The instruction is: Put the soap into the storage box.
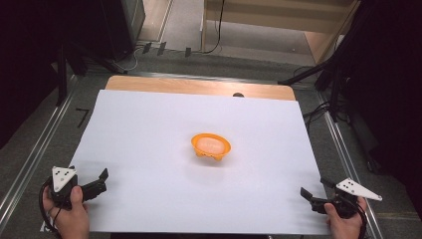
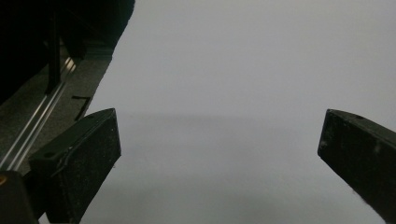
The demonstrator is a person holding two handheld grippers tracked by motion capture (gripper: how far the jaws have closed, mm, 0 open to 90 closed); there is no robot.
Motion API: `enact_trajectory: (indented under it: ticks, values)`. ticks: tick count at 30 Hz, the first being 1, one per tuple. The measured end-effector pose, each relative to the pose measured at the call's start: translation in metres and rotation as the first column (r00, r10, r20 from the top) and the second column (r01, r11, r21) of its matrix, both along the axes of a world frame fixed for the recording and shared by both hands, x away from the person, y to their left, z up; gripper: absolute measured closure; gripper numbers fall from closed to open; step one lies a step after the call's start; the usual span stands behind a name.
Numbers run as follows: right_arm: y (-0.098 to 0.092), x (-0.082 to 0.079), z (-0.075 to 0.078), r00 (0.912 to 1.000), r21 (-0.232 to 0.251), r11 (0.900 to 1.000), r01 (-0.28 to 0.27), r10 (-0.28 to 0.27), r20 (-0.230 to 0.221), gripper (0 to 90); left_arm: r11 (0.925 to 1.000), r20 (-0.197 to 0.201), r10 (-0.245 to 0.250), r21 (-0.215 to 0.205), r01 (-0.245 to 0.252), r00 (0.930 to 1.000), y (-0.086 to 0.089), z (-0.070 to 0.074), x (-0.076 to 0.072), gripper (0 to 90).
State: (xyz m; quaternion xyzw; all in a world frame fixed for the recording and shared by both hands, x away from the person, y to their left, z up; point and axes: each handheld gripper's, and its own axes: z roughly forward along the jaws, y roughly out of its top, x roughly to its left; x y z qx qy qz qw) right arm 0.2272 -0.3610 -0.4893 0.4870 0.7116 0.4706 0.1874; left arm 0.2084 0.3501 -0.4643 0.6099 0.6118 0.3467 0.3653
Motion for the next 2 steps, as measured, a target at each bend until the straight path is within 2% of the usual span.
enact_trajectory:
  ticks: [2]
  values:
    - [0.0012,-0.0002,0.0009,1.0,-0.011,1.0,0.003,-0.003,0.003,1.2,1.0,0.001,-0.001,-0.003,0.001,1.0,0.0002,-0.0001,0.0001,0.0]
